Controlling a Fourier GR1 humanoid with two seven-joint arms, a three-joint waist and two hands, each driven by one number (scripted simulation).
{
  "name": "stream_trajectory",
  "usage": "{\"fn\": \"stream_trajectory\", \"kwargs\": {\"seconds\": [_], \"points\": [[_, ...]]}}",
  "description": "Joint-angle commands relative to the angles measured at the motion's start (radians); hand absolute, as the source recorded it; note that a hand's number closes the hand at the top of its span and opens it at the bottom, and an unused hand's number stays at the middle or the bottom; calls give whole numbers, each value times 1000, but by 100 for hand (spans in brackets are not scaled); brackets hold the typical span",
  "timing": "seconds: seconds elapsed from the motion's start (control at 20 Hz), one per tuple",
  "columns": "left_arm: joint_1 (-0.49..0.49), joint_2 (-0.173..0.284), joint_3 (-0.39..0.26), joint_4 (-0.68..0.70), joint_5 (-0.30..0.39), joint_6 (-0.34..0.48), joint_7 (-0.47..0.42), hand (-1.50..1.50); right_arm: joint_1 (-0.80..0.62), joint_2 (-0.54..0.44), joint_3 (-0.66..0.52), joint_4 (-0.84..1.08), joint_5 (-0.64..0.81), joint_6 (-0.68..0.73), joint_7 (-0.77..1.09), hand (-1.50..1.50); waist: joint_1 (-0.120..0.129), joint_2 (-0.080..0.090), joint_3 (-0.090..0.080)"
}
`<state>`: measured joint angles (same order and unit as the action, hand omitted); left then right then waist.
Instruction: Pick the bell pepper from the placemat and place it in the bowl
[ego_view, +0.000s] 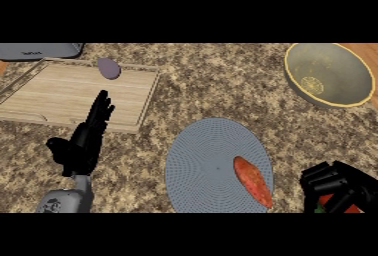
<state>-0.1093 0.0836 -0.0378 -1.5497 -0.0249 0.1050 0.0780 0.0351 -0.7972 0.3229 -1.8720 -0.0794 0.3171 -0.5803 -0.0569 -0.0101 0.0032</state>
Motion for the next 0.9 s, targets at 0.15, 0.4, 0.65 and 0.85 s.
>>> {"fn": "stream_trajectory", "kwargs": {"seconds": [0.15,0.4,0.65,0.85], "points": [[42,21,-3,-62,15,-27,31,0,117,-262,-443,86,-272,199,-278,150,14,1,-2],[-10,24,14,-2,20,-45,-17,0,125,-363,-660,106,-439,289,-116,150,33,7,-4],[8,-13,-35,-24,-20,-23,-9,0,77,-394,-773,136,-599,341,81,150,48,8,-4],[-18,0,-10,-15,-2,-40,21,0,-76,-368,-685,193,-539,264,194,150,65,11,-4]]}}
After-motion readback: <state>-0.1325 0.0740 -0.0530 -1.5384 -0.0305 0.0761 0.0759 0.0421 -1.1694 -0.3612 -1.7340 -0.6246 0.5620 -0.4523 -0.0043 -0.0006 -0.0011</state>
